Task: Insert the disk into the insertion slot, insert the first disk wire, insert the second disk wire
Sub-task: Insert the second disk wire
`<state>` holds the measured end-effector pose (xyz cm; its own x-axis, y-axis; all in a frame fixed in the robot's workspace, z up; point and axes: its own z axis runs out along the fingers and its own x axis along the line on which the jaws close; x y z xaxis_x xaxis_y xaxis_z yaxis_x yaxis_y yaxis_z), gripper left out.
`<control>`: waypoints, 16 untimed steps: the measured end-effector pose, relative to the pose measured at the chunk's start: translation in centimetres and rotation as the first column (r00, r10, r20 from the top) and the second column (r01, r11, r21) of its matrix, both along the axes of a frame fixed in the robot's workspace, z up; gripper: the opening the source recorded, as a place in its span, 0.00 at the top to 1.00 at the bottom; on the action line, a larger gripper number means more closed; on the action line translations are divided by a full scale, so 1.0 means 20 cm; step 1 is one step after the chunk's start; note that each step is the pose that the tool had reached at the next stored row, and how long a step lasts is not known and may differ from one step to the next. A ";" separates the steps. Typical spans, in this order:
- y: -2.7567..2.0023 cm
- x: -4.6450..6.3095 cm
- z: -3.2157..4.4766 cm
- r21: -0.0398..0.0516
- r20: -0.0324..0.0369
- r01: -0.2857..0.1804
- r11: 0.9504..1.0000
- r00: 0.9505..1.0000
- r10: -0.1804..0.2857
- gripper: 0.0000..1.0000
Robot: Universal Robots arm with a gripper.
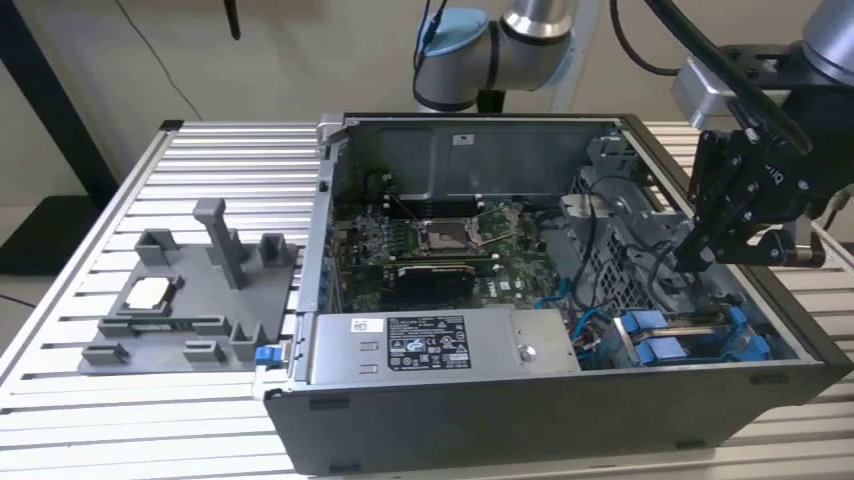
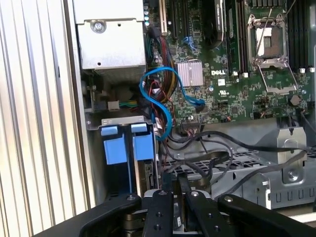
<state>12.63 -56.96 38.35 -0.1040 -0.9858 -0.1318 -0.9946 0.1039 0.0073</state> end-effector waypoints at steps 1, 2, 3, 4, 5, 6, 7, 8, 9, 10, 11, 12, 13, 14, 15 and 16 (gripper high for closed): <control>0.000 -0.01 -0.003 0.000 0.001 0.000 1.000 1.000 0.000 0.84; 0.000 -0.02 -0.005 0.000 0.002 0.001 1.000 1.000 -0.001 0.84; 0.000 -0.02 -0.010 0.000 0.004 0.001 1.000 1.000 -0.001 0.84; 0.000 -0.03 -0.014 -0.001 0.007 0.001 1.000 1.000 -0.001 0.84; 0.000 -0.03 -0.018 -0.005 0.009 0.001 1.000 1.000 -0.001 0.84; 0.000 -0.03 -0.022 -0.010 0.011 0.001 1.000 1.000 -0.001 0.84; 0.001 -0.03 -0.026 -0.016 0.012 0.001 1.000 1.000 0.000 0.84; 0.001 -0.03 -0.031 -0.023 0.012 0.001 1.000 1.000 0.000 0.84; 0.001 -0.03 -0.035 -0.030 0.013 0.001 1.000 1.000 0.000 0.84; 0.002 -0.03 -0.039 -0.037 0.014 0.001 0.999 1.000 0.000 0.84; 0.002 -0.03 -0.044 -0.044 0.015 0.001 0.999 1.000 0.000 0.84; 0.002 -0.03 -0.048 -0.047 0.016 0.001 0.999 1.000 0.000 0.84; 0.002 -0.03 -0.052 -0.049 0.017 0.001 0.999 1.000 0.000 0.84; 0.002 -0.03 -0.053 -0.050 0.017 0.001 0.999 1.000 0.000 0.84; 0.002 -0.03 -0.054 -0.050 0.017 0.001 0.999 1.000 0.000 0.84; 0.002 -0.03 -0.054 -0.050 0.018 0.001 0.999 1.000 0.000 0.84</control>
